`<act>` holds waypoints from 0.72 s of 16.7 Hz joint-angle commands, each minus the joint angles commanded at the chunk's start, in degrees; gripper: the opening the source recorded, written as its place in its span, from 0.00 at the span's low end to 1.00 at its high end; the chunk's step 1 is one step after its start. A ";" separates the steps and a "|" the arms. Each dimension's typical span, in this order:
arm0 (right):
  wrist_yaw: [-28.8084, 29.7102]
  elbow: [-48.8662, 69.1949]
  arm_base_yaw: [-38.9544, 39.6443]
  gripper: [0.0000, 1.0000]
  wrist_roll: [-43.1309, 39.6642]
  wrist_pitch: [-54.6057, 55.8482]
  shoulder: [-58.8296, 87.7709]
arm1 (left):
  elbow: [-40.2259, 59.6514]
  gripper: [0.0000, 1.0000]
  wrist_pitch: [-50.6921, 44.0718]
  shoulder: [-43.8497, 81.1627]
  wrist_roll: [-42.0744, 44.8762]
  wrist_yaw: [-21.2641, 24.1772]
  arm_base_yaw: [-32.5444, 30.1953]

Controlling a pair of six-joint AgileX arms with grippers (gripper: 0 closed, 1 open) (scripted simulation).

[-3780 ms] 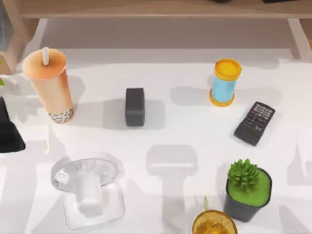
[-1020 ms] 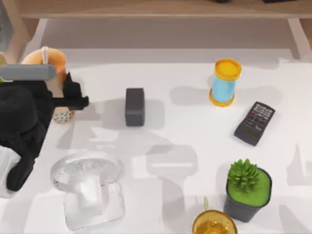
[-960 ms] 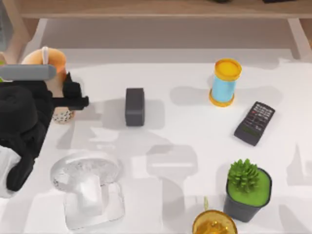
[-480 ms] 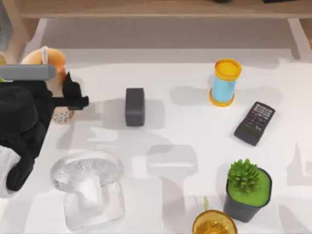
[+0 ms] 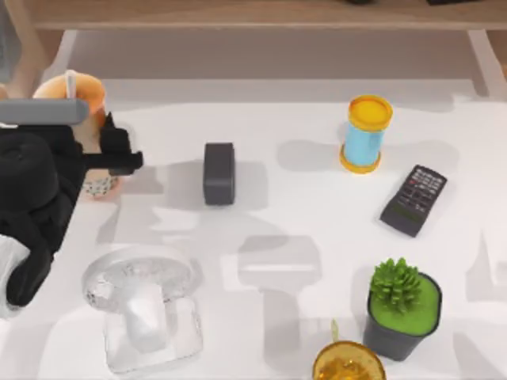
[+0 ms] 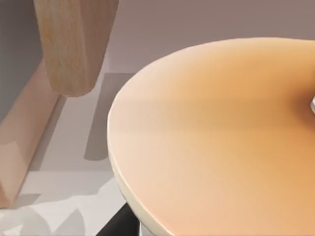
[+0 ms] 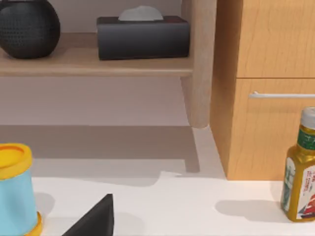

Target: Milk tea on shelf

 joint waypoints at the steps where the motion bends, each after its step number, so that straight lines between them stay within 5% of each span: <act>1: 0.00 0.00 0.00 1.00 0.00 0.00 0.00 | -0.13 0.00 0.12 0.21 0.09 -0.02 0.00; 6: 0.00 0.00 0.00 1.00 0.00 0.00 0.00 | 4.68 0.00 -1.05 -2.74 -0.23 0.27 -0.90; 12: 0.00 0.00 0.00 1.00 0.00 0.00 0.00 | 19.48 0.00 -14.16 -5.93 -1.11 0.52 -2.78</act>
